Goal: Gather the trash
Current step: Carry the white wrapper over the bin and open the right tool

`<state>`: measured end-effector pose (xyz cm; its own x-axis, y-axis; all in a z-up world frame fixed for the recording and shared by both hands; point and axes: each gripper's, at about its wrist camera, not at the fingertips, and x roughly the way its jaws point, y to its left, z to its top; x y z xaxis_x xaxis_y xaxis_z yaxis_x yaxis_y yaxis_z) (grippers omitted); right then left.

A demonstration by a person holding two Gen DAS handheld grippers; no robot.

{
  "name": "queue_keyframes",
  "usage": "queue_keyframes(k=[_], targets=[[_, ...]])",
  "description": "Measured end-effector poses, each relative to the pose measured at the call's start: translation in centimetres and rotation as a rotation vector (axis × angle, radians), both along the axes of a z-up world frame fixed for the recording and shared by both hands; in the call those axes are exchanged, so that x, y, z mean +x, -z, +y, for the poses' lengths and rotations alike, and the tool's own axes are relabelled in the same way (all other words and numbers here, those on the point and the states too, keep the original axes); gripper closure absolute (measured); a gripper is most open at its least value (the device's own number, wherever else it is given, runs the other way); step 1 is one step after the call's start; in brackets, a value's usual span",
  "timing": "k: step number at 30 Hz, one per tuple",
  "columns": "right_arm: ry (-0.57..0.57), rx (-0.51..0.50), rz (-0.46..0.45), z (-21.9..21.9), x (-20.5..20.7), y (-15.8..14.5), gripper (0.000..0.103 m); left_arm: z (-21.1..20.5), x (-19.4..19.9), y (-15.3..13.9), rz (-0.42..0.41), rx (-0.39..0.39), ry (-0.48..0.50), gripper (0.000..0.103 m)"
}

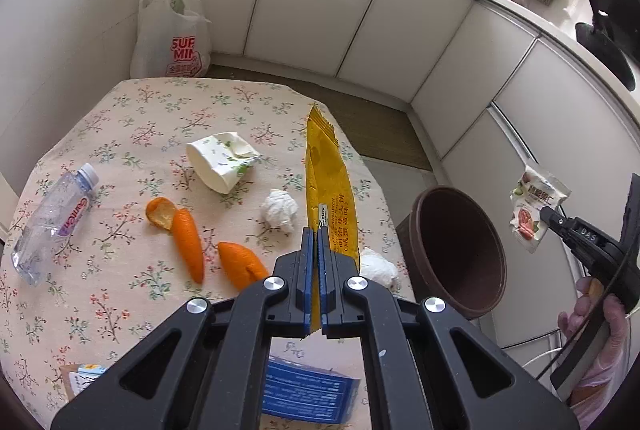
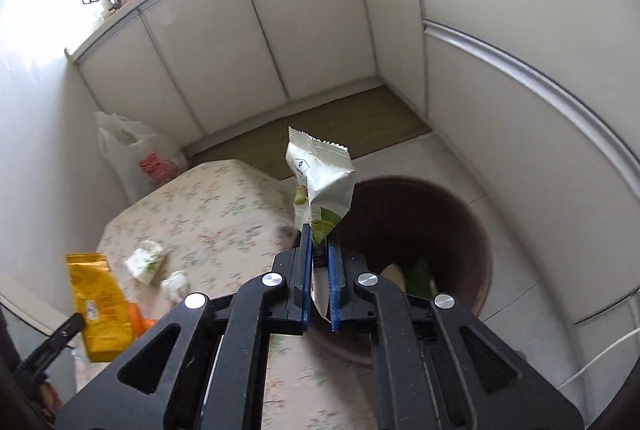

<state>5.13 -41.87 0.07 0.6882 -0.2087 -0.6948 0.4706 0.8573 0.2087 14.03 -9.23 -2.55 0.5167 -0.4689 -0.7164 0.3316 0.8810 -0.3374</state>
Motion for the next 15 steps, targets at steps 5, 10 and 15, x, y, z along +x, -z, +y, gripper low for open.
queue_keyframes(k=[5, 10, 15], targets=[[0.076, -0.096, 0.015, -3.0, -1.0, 0.6, 0.041, -4.9, -0.5, -0.1, 0.009, -0.019, 0.053, 0.101], [0.189, -0.147, -0.030, -4.9, -3.1, -0.1, 0.015, -10.3, -0.9, -0.9, 0.008, -0.038, 0.115, 0.101], [0.352, -0.205, -0.035, -6.4, -5.2, -1.1, 0.007, -15.4, -1.2, -1.9, 0.020, -0.072, 0.173, 0.100]])
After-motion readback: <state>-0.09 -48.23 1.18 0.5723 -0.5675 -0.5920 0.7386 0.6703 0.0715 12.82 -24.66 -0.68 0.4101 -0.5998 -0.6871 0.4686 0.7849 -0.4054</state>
